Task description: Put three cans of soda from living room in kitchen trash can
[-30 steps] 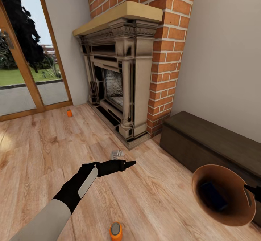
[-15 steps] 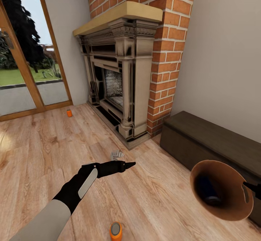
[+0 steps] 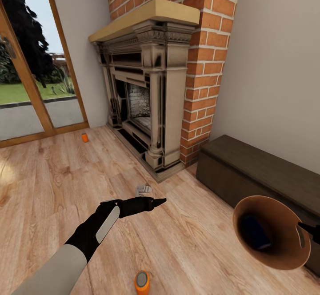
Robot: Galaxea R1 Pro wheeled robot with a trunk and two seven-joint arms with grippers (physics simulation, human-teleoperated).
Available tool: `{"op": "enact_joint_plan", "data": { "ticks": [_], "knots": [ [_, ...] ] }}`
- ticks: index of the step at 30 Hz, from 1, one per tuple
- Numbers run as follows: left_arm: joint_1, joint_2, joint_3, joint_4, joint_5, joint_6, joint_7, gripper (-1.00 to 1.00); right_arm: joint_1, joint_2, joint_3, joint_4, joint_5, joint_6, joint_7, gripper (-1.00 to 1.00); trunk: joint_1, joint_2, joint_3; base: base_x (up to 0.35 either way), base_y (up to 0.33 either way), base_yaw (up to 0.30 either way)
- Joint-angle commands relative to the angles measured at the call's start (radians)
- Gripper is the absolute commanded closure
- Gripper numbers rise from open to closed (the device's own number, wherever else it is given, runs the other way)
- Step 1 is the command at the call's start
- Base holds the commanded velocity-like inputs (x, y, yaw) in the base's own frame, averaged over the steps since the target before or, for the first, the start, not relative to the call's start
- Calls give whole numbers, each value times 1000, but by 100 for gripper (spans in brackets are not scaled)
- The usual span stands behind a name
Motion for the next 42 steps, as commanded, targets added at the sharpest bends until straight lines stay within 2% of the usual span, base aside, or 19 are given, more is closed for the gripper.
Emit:
{"op": "enact_joint_plan", "data": {
  "ticks": [1, 15, 32, 34, 37, 42],
  "knots": [
    [0, 0, 0, 0, 0, 0, 0, -100, 0, 0, 0, 0, -10, 9, 2, 100, 0, 0, 0, 0, 0, 0],
    [0, 0, 0, 0, 0, 0, 0, -100, -1, 0, 2, -1, -9, 9, 2, 100, 0, 0, -1, 0, 0, 0],
    [0, 8, -1, 2, -2, 0, -4, -100, -1, 0, 2, -9, -9, 10, -3, 100, 0, 0, -27, 0, 0, 0],
    [0, 9, -2, 2, -7, 0, -5, -100, -1, 0, 2, -9, -9, 10, -3, 100, 0, 0, -31, 0, 0, 0],
    [0, 9, -2, 2, -36, -1, -7, -100, -1, 0, 2, -9, -9, 10, -2, 100, 0, 0, -35, 0, 0, 0],
    [0, 9, -2, 2, -47, -2, -9, -100, -1, -1, 2, -10, -9, 11, 0, 100, 0, 0, -43, 0, 0, 0]
  ]
}}
